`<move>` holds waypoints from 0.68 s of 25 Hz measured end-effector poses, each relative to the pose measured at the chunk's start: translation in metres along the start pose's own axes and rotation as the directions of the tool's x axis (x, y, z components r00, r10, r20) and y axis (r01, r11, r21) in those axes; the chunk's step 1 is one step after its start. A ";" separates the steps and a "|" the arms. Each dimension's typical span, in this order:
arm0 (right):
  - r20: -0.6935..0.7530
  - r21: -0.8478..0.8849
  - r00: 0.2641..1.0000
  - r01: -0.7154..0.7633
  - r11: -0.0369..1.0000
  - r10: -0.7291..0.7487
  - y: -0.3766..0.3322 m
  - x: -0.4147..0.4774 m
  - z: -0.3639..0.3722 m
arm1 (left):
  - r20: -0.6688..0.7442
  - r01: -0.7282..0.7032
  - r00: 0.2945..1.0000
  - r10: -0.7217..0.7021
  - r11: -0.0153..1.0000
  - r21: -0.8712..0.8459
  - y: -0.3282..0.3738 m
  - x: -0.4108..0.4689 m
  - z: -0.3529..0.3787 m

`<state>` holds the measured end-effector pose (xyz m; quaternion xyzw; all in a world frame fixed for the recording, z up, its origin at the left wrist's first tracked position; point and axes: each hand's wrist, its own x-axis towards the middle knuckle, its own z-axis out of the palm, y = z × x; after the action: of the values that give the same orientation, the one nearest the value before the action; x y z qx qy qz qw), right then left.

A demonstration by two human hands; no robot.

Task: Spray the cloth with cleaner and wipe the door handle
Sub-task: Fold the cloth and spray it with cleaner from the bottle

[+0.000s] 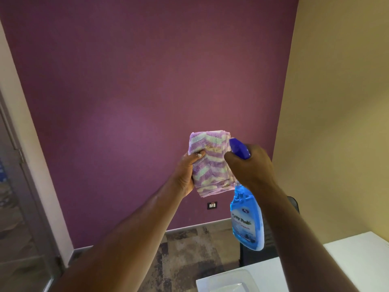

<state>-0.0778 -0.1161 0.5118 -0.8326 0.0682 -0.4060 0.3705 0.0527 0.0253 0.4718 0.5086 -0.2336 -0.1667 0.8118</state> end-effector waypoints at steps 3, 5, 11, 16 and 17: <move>0.057 0.005 0.997 -0.051 0.999 0.051 0.018 -0.011 -0.001 | -0.009 -0.003 1.000 0.003 1.000 -0.005 -0.001 0.003 -0.003; 0.094 0.003 0.987 -0.130 0.992 0.129 0.033 -0.025 0.002 | -0.006 -0.005 1.000 0.005 1.000 -0.024 -0.003 0.004 -0.001; 0.127 0.017 0.953 -0.279 0.960 0.275 0.096 -0.078 0.023 | -0.024 0.037 0.999 -0.038 0.998 -0.047 -0.017 0.007 0.006; 0.165 -0.151 0.888 -0.407 0.901 0.429 0.181 -0.119 0.048 | -0.065 0.092 0.993 -0.095 0.994 -0.050 -0.037 0.008 -0.004; 0.159 -0.166 0.880 -0.422 0.891 0.447 0.195 -0.129 0.054 | -0.073 0.100 0.992 -0.104 0.994 -0.047 -0.042 0.008 -0.008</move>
<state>-0.0875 -0.1719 0.2784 -0.8531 0.2425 -0.2246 0.4038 0.0623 0.0094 0.4329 0.5082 -0.1731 -0.1937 0.8211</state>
